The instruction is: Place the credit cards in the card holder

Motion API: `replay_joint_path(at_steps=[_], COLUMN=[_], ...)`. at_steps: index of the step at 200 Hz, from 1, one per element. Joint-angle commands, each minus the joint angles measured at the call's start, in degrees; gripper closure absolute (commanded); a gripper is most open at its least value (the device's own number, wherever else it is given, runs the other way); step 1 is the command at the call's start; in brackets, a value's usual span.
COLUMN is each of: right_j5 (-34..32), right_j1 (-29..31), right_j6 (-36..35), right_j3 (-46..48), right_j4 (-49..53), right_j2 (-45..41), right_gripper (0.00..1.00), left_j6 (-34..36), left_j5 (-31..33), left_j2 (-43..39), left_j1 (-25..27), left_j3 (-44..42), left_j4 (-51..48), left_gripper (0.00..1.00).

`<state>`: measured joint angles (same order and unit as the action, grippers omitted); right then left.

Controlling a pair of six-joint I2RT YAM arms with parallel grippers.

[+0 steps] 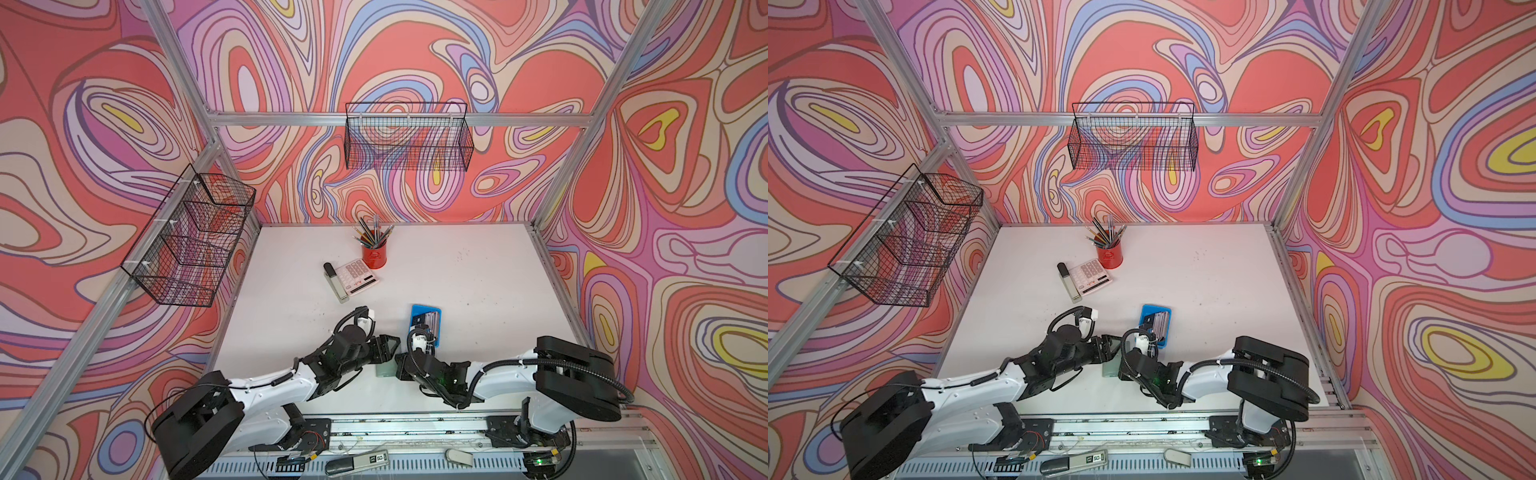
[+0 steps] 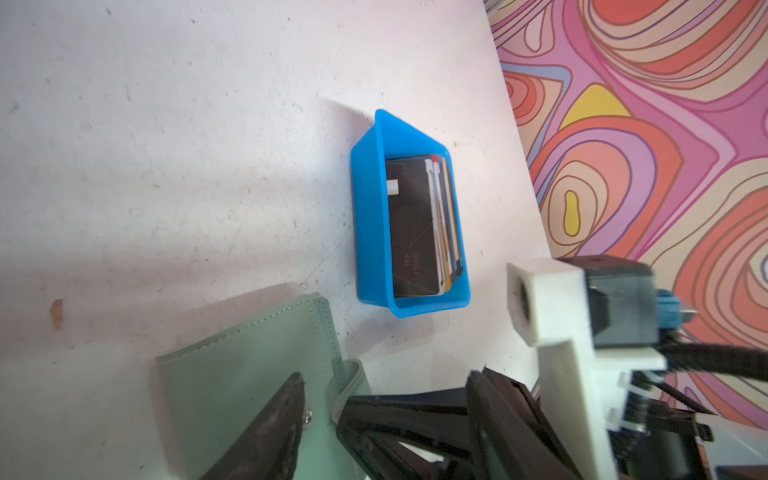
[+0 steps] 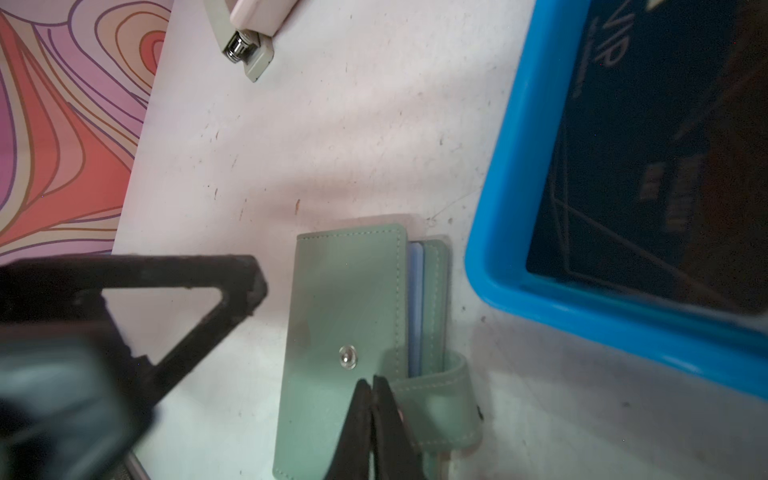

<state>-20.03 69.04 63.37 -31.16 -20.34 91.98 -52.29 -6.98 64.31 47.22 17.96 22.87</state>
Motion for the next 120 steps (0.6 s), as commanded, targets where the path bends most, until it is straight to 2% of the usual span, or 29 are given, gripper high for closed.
replay_joint_path(at_steps=[1, 56, 84, 120], right_j5=[0.66, 0.18, -0.01, -0.6], right_j1=[-0.05, -0.09, -0.04, -0.05], right_j6=[1.35, 1.35, 0.8, 0.17], right_j3=[-0.31, -0.64, -1.33, -2.02], right_j4=[-0.05, 1.0, 2.31, 3.7], right_j2=[1.62, 0.93, -0.11, -1.62], right_gripper=[1.0, 1.0, 1.0, 1.0], left_j6=[0.75, 2.28, 2.35, 2.47], left_j5=[3.32, 7.46, 7.05, 4.24], left_j2=[-4.59, -14.83, -17.97, -15.42], left_j1=[-0.02, -0.35, -0.64, -0.77], left_j3=[1.06, -0.18, -2.85, -4.68], left_j4=[-8.95, -22.25, -23.04, -20.13], left_gripper=[0.33, 0.32, 0.32, 0.36])
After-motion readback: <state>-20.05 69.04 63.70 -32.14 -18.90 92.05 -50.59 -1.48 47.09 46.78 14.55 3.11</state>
